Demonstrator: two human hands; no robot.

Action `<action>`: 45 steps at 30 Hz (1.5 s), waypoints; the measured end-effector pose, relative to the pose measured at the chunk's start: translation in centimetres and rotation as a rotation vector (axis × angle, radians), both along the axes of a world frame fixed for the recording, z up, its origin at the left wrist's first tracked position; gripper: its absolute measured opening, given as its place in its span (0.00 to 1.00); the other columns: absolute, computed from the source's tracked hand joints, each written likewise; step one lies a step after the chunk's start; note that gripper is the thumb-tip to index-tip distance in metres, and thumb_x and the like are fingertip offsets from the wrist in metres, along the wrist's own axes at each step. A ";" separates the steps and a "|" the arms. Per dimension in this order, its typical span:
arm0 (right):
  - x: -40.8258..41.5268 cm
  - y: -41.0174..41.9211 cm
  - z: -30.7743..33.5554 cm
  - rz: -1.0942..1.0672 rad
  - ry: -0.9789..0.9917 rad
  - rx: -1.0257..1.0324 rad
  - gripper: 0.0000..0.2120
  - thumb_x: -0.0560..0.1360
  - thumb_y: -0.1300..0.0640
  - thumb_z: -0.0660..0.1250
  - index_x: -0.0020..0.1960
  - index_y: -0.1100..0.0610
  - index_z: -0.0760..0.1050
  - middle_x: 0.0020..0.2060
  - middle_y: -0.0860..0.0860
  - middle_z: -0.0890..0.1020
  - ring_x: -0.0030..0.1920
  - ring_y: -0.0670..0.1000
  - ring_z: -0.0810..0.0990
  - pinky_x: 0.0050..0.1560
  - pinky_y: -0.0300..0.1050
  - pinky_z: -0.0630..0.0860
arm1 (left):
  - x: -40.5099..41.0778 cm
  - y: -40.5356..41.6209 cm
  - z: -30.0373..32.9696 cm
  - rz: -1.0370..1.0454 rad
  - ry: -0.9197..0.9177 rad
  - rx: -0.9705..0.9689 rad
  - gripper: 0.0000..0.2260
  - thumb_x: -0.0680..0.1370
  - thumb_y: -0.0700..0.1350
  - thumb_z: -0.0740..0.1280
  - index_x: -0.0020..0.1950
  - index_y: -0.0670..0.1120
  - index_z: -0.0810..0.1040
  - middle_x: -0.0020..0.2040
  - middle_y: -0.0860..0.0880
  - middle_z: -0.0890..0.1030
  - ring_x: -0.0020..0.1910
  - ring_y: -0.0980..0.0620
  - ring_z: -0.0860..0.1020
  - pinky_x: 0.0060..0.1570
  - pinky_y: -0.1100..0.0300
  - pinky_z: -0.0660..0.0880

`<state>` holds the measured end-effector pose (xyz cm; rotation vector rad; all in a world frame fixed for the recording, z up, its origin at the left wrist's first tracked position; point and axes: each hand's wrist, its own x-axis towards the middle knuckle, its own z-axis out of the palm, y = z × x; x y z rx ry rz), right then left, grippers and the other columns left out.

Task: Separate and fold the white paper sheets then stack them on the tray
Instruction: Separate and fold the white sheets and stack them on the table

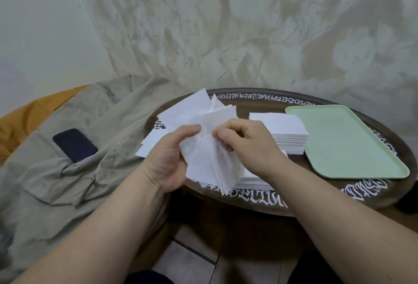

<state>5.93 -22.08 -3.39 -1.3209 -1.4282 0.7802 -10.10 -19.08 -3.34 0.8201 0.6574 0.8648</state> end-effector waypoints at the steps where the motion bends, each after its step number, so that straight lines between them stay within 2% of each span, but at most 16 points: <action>1: -0.1 -0.1 0.0 0.014 -0.041 0.003 0.09 0.74 0.63 0.67 0.38 0.53 0.82 0.33 0.45 0.81 0.36 0.42 0.76 0.42 0.39 0.74 | 0.0 0.0 0.1 -0.001 0.055 0.019 0.17 0.71 0.39 0.68 0.59 0.38 0.79 0.54 0.39 0.83 0.51 0.42 0.83 0.53 0.49 0.80; 3: -0.4 0.0 -0.1 0.016 -0.082 0.027 0.11 0.73 0.65 0.68 0.39 0.50 0.82 0.35 0.45 0.82 0.37 0.42 0.77 0.42 0.33 0.73 | 0.5 0.0 0.0 0.046 0.140 0.044 0.14 0.71 0.34 0.69 0.56 0.37 0.80 0.53 0.38 0.83 0.48 0.42 0.84 0.48 0.51 0.82; 5: -0.5 0.2 -0.3 0.000 -0.058 0.049 0.10 0.72 0.65 0.70 0.39 0.50 0.81 0.34 0.45 0.81 0.37 0.44 0.77 0.42 0.35 0.73 | 1.1 -0.2 -0.2 0.144 0.163 0.040 0.12 0.74 0.33 0.66 0.57 0.35 0.79 0.54 0.36 0.83 0.50 0.40 0.83 0.49 0.49 0.81; 8: -0.6 0.3 -0.6 -0.034 -0.069 0.067 0.07 0.70 0.60 0.75 0.40 0.52 0.78 0.35 0.47 0.80 0.36 0.44 0.76 0.40 0.35 0.72 | 1.4 -0.2 -0.7 0.187 0.141 -0.010 0.14 0.76 0.33 0.64 0.61 0.32 0.77 0.58 0.32 0.81 0.56 0.36 0.81 0.57 0.43 0.79; 10: -0.6 0.2 -0.7 -0.046 -0.135 0.071 0.10 0.68 0.57 0.77 0.42 0.52 0.76 0.37 0.46 0.79 0.35 0.42 0.74 0.40 0.32 0.71 | 1.4 -0.3 -0.8 0.191 0.107 -0.063 0.19 0.74 0.34 0.63 0.64 0.28 0.73 0.62 0.29 0.77 0.61 0.33 0.78 0.63 0.40 0.74; 12: -0.5 0.1 -0.7 -0.063 -0.214 0.078 0.11 0.67 0.55 0.77 0.42 0.52 0.74 0.38 0.45 0.77 0.36 0.41 0.73 0.39 0.31 0.70 | 1.5 -0.3 -0.9 0.204 0.079 -0.088 0.22 0.73 0.34 0.61 0.65 0.27 0.70 0.64 0.28 0.75 0.63 0.31 0.76 0.65 0.37 0.72; 17: -0.8 0.3 -1.3 -0.161 -0.346 0.185 0.13 0.68 0.55 0.75 0.36 0.47 0.70 0.36 0.45 0.76 0.36 0.44 0.74 0.40 0.37 0.72 | 1.9 -0.3 -0.9 0.230 0.089 -0.064 0.15 0.77 0.35 0.63 0.62 0.31 0.76 0.60 0.31 0.79 0.57 0.36 0.80 0.58 0.44 0.78; 22: -0.7 0.3 -1.5 -0.126 -0.232 0.170 0.11 0.69 0.54 0.76 0.35 0.47 0.74 0.38 0.47 0.79 0.37 0.44 0.76 0.40 0.34 0.72 | 2.0 -0.8 -0.5 0.201 0.056 -0.026 0.15 0.77 0.39 0.65 0.63 0.34 0.77 0.58 0.35 0.82 0.57 0.38 0.81 0.55 0.46 0.80; 30: -0.6 0.2 -1.6 -0.137 -0.203 0.190 0.04 0.72 0.60 0.72 0.38 0.55 0.80 0.38 0.48 0.80 0.39 0.45 0.78 0.42 0.38 0.75 | 2.0 -0.6 -0.5 0.221 0.069 -0.043 0.14 0.81 0.38 0.62 0.64 0.33 0.75 0.59 0.34 0.81 0.57 0.38 0.81 0.56 0.46 0.80; 33: -0.8 0.3 -1.8 -0.168 -0.231 0.275 0.04 0.72 0.61 0.72 0.39 0.56 0.80 0.38 0.49 0.80 0.39 0.47 0.78 0.41 0.40 0.76 | 2.2 -0.7 -0.4 0.238 0.090 -0.033 0.13 0.80 0.38 0.63 0.61 0.33 0.77 0.55 0.35 0.82 0.52 0.40 0.83 0.47 0.50 0.82; 36: -0.8 0.5 -2.1 -0.183 -0.277 0.322 0.03 0.71 0.60 0.72 0.39 0.55 0.81 0.37 0.51 0.80 0.38 0.48 0.78 0.42 0.47 0.77 | 2.4 -0.7 -0.4 0.233 0.098 -0.021 0.12 0.80 0.38 0.62 0.60 0.34 0.78 0.52 0.36 0.83 0.47 0.42 0.84 0.40 0.53 0.82; 39: -0.8 0.6 -2.2 -0.182 -0.303 0.350 0.02 0.70 0.59 0.71 0.39 0.55 0.81 0.37 0.50 0.80 0.37 0.47 0.78 0.41 0.47 0.77 | 2.4 -0.6 -0.5 0.233 0.115 -0.013 0.11 0.80 0.38 0.63 0.59 0.35 0.79 0.52 0.37 0.84 0.46 0.43 0.84 0.42 0.53 0.82; 45: -0.7 0.6 -2.4 -0.173 -0.311 0.350 0.02 0.70 0.58 0.71 0.39 0.54 0.82 0.37 0.49 0.80 0.38 0.47 0.77 0.41 0.42 0.76 | 2.6 -0.5 -0.5 0.241 0.143 -0.009 0.11 0.80 0.39 0.63 0.59 0.35 0.79 0.53 0.37 0.83 0.47 0.42 0.84 0.46 0.50 0.82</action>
